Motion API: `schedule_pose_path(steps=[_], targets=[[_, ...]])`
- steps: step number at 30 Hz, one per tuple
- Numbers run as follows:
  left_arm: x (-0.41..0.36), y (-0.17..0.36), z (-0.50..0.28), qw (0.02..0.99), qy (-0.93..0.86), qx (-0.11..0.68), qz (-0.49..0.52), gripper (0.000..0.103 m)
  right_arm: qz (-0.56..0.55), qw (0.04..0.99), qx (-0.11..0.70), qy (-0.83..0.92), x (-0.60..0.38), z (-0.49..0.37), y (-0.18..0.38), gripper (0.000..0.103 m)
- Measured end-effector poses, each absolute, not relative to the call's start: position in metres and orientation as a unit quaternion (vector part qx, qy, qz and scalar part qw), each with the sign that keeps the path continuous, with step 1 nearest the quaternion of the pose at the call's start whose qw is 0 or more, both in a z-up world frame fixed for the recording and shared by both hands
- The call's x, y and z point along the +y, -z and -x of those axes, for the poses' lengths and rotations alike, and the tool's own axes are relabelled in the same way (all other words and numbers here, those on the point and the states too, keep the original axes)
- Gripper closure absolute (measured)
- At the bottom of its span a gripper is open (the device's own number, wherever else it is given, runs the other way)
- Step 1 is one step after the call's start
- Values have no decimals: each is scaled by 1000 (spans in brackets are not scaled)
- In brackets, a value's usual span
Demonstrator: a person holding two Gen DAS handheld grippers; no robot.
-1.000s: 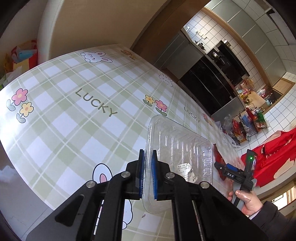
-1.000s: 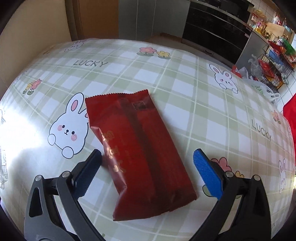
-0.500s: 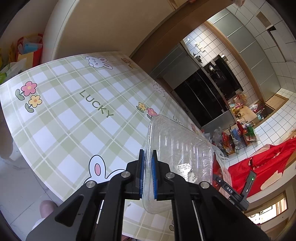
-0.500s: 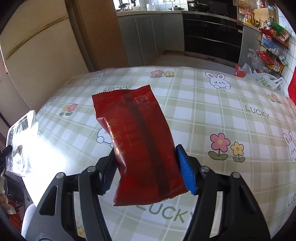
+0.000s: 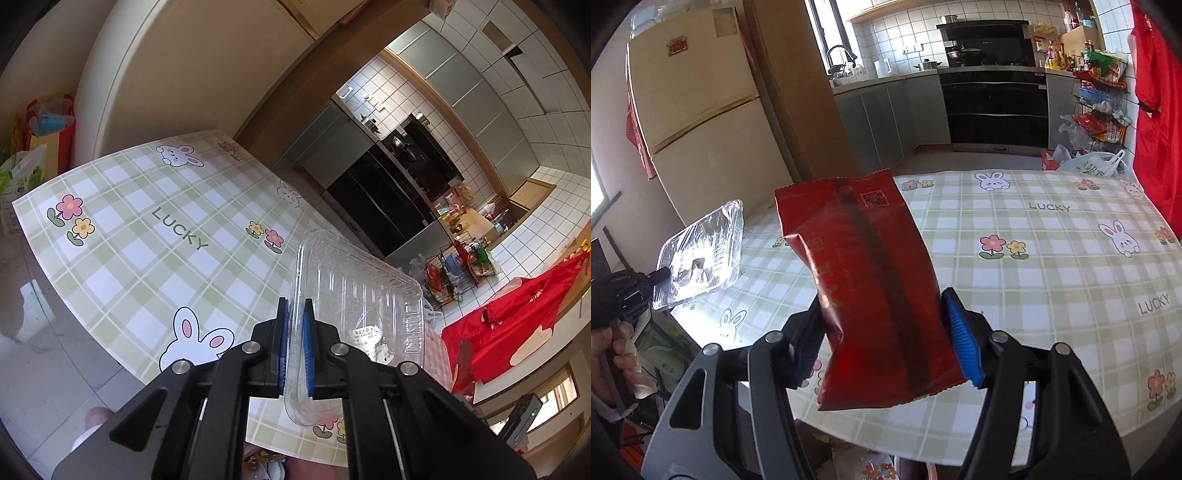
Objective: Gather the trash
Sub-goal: 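Drop the red packet into the pink bin with the right tool while the left holds the tray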
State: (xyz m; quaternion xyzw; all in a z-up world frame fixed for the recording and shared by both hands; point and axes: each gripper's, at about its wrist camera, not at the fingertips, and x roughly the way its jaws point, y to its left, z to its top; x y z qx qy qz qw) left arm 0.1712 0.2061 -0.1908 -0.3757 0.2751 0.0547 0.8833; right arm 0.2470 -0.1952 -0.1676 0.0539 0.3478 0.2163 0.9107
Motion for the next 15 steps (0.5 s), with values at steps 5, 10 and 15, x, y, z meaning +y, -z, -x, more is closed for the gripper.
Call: schedule_pose_path(steps=[5,10,15], targets=[[200,176,-152,885,-45,273,373,95,-33,918,337,-204,-212,-193,154,41],[196,161,-125,888,-35,271,371,95,-64,916,337,-209,-231,-154,148,41],[201,143,-100,895,-35,251,366,95,-33,909,350,-223,-223,-126,152,41]])
